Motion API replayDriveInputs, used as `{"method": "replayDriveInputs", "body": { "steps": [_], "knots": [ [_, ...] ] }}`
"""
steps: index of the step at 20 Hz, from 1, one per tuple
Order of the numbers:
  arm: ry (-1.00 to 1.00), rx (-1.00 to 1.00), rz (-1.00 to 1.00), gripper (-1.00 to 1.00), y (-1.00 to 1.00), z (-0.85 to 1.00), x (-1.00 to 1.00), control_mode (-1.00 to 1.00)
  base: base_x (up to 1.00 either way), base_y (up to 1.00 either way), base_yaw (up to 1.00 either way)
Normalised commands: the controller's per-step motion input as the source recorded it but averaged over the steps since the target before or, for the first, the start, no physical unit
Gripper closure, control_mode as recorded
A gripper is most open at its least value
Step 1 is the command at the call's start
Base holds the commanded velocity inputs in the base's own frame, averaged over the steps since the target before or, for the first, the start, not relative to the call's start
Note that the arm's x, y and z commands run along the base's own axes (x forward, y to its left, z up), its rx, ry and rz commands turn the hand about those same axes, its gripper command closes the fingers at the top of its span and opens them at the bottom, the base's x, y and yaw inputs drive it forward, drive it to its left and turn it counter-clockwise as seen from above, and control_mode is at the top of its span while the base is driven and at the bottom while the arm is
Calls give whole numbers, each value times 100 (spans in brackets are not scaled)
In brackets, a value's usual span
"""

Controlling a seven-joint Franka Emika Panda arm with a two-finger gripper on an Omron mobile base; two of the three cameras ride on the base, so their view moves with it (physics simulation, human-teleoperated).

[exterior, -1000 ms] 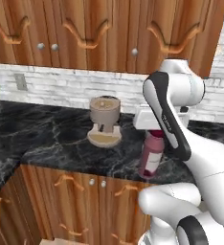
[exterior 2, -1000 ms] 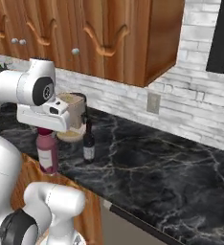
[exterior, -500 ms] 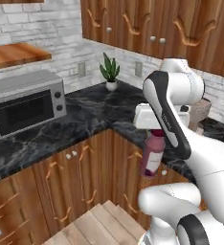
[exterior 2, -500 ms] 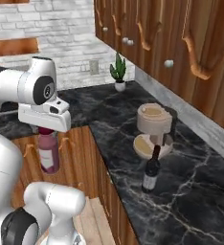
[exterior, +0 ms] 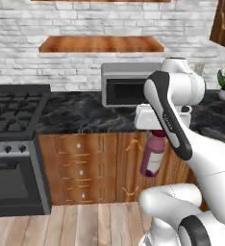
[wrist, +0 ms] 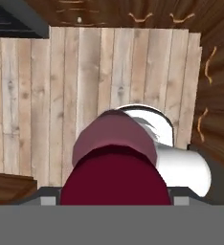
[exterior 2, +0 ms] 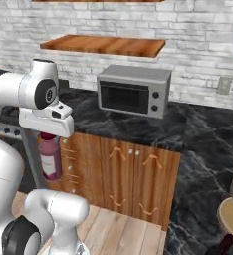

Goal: There is a wine glass and glass cup on the dining counter. Place the wine bottle next to the wine glass and the juice bottle next to the glass cup.

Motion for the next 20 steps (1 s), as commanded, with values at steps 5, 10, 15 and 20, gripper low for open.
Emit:
{"method": "replayDriveInputs", "body": {
  "steps": [5,10,15,20],
  "knots": [
    [0,0,0,100,0,0,0,100,-1,0,100],
    [0,0,0,100,0,0,0,100,4,0,92],
    [0,0,0,100,0,0,0,100,-1,0,93],
    [0,0,0,100,0,0,0,100,9,0,83]
  ]
}}
